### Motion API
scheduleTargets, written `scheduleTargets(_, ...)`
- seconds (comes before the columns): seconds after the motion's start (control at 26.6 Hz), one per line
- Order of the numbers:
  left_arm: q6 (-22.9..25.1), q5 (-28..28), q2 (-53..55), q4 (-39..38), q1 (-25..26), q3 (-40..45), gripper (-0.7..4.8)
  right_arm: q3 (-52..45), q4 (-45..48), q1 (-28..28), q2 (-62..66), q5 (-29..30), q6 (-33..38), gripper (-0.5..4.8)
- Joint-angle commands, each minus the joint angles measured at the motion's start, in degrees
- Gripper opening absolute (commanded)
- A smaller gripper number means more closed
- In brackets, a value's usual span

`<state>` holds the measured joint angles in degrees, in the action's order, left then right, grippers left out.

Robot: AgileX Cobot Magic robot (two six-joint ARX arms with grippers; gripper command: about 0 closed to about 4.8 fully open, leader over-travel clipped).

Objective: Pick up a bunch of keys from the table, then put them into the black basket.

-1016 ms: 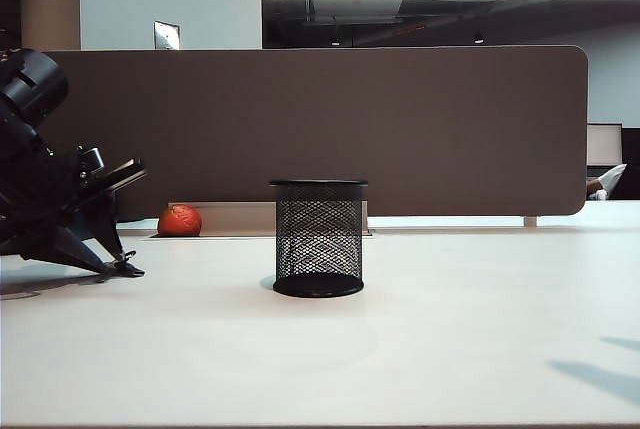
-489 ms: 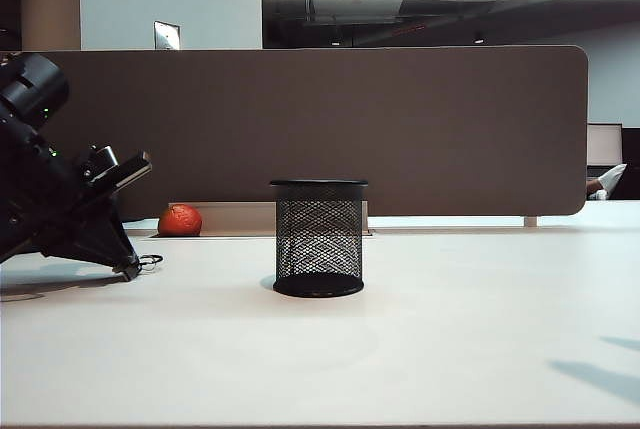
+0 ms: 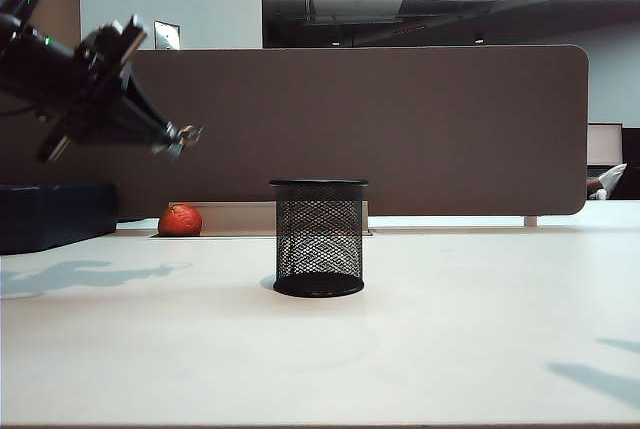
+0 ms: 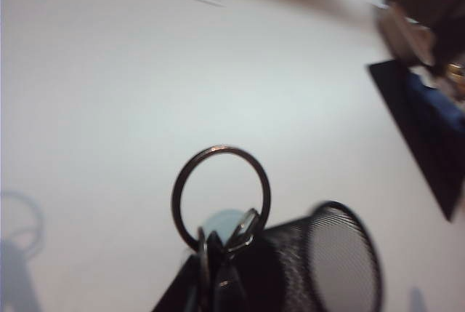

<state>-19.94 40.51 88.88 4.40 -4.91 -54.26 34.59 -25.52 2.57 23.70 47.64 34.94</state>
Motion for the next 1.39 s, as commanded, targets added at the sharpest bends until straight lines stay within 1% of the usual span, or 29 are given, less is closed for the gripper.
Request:
scheduleTargets(0.04, 0.44, 4.37, -1.27, 2.67, -1.2, -0.15, -0.06, 0.26, 0.76, 0.09, -0.07, 0.96, -0.07, 4.52)
scheduleTargets(0.19, -0.66, 9.03, -1.7, 6.4, -4.48, -0.15, -0.05, 0.26, 0.76, 0.09, -0.07, 1.22, -0.24, 4.52)
scheduleTargets(0.3, -1.79, 9.27, -1.7, 9.16, -7.74, -0.15, -0.06, 0.26, 0.79, 0.09, -0.07, 1.4, -0.24, 4.52)
scheduleTargets(0.38, -1.64, 7.91, -1.7, 10.69, -10.93, -0.15, -0.06, 0.24, 0.76, 0.09, -0.07, 1.38, -0.26, 4.52)
scheduleTargets(0.45, -1.44, 6.6, -1.66, 11.19, -12.24, -0.15, -0.06, 0.24, 0.76, 0.09, -0.07, 1.4, -0.31, 4.52)
scheduleTargets(0.56, -1.07, 3.19, -1.2, 11.56, -14.32, -0.15, -0.06, 0.24, 0.76, 0.09, -0.07, 1.38, -0.48, 4.52)
scheduleTargets(0.68, -1.07, 2.05, 0.33, 11.56, -15.04, -0.15, -0.05, 0.24, 0.76, 0.09, -0.07, 1.38, -0.5, 4.52)
scheduleTargets(0.94, -0.98, 1.38, 4.92, 12.07, -17.22, -0.15, -0.06, 0.24, 0.76, 0.09, -0.07, 1.4, -0.48, 4.52)
scheduleTargets(0.98, -0.09, 0.68, 5.7, 11.98, -17.7, -0.15, -0.06, 0.24, 0.79, 0.09, -0.07, 1.4, -0.48, 4.52)
scheduleTargets(1.32, 0.28, -1.29, 6.78, 12.11, -17.92, -0.15, -0.06, 0.24, 0.76, 0.09, -0.09, 2.03, -0.48, 4.52)
scheduleTargets(1.39, 0.48, -2.45, 6.78, 12.09, -17.94, -0.15, -0.05, 0.24, 0.76, 0.09, -0.09, 2.03, -0.48, 4.52)
